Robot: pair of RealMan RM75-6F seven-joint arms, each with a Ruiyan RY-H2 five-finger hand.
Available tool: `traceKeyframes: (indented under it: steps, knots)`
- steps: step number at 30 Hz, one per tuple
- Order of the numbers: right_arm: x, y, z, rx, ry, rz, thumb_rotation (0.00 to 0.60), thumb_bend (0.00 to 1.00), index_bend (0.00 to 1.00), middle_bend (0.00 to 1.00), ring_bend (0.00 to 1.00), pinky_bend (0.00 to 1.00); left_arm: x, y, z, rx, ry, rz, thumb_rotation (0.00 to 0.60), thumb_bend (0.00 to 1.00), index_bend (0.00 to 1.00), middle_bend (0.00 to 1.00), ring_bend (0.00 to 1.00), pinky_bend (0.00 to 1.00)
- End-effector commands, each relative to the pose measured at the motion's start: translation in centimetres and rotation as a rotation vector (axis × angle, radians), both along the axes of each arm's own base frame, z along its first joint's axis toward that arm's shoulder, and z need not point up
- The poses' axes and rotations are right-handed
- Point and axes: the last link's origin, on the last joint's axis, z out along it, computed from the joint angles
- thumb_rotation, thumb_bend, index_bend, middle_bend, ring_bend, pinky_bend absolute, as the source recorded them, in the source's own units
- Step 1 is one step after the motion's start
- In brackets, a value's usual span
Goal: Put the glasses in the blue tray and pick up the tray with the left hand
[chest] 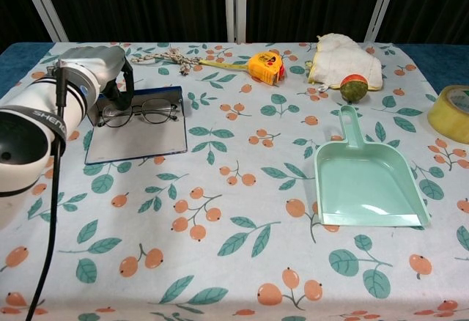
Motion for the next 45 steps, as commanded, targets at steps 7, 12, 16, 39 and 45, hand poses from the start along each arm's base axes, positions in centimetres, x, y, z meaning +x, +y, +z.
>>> traceKeyframes:
  steps: [7,12,16,39,45]
  knots:
    - [0.0,-0.1,-0.2,0.006,0.002,-0.001,0.6,0.22,0.0,0.0,0.0,0.0,0.8,-1.2,0.8,0.038,-0.029,-0.122,0.6,0.4,0.0,0.0,0.03,0.15]
    - [0.1,-0.1,-0.3,0.004,0.002,0.001,0.6,0.22,0.0,0.0,0.0,0.0,0.3,-0.9,0.2,0.025,-0.047,-0.158,0.6,0.23,0.0,0.0,0.03,0.15]
    - [0.0,-0.1,-0.2,0.003,0.003,-0.004,0.6,0.22,0.0,0.0,0.0,0.0,-0.2,-0.3,-0.3,-0.003,-0.032,-0.142,0.6,0.17,0.0,0.0,0.03,0.15]
    - [-0.4,-0.3,-0.2,0.007,0.003,-0.024,0.6,0.22,0.0,0.0,0.0,0.0,-1.1,3.7,0.5,0.012,0.039,-0.087,0.6,0.16,0.0,0.0,0.03,0.14]
    - [-0.3,-0.3,-0.2,0.008,0.006,-0.022,0.6,0.22,0.0,0.0,0.0,0.0,-1.8,4.3,0.9,0.02,0.085,-0.085,0.6,0.16,0.0,0.0,0.03,0.14]
